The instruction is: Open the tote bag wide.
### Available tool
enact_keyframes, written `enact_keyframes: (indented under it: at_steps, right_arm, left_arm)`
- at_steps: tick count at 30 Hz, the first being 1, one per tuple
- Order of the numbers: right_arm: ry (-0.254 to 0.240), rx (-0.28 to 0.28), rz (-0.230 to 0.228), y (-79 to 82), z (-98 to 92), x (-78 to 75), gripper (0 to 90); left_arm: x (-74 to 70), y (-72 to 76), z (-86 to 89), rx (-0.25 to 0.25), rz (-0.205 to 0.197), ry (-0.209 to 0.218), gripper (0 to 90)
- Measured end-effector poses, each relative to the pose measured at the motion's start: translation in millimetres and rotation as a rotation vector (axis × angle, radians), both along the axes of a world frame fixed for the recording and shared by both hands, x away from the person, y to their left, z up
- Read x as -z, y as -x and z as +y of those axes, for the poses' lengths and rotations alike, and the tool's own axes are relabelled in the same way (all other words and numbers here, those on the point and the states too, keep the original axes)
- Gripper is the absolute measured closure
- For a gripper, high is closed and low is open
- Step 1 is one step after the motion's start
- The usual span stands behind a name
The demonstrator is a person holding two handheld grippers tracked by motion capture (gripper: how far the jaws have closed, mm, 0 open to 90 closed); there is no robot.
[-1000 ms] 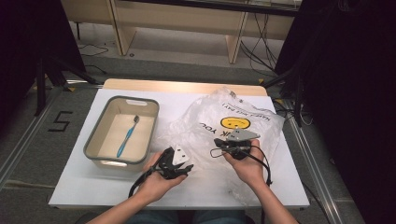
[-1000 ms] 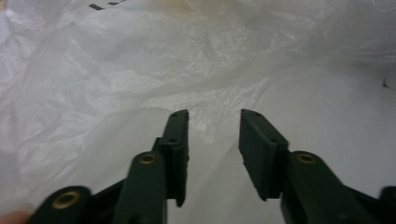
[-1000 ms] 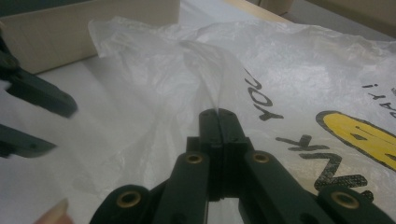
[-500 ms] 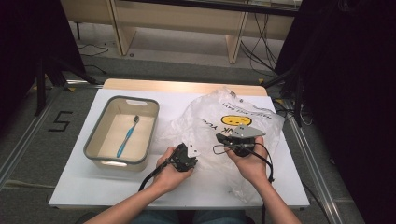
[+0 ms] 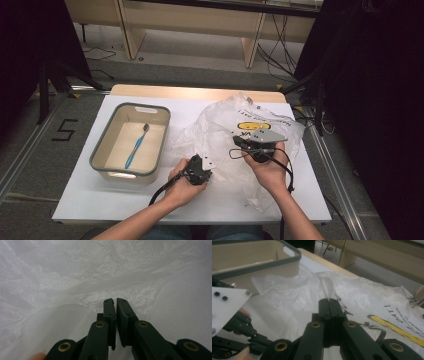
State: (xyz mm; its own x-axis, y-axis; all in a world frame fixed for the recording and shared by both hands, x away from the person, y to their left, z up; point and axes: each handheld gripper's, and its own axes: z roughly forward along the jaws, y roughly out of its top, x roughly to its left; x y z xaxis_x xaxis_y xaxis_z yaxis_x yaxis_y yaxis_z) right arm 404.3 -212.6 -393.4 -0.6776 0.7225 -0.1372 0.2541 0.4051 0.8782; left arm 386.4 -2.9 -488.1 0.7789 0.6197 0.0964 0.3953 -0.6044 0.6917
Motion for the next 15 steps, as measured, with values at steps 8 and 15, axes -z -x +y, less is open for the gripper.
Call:
enact_keyframes:
  at_steps: [8,15]
  right_arm:
    - [-0.028,0.015,-0.039,-3.8,0.2,-11.5,90.0]
    - [-0.057,0.023,-0.063,-6.5,1.7,-21.3,90.0]
  left_arm:
    - [0.1,0.4,-0.2,0.005,-0.009,-0.011,85.3]
    - [0.3,0.9,-0.6,0.005,-0.010,-0.010,85.2]
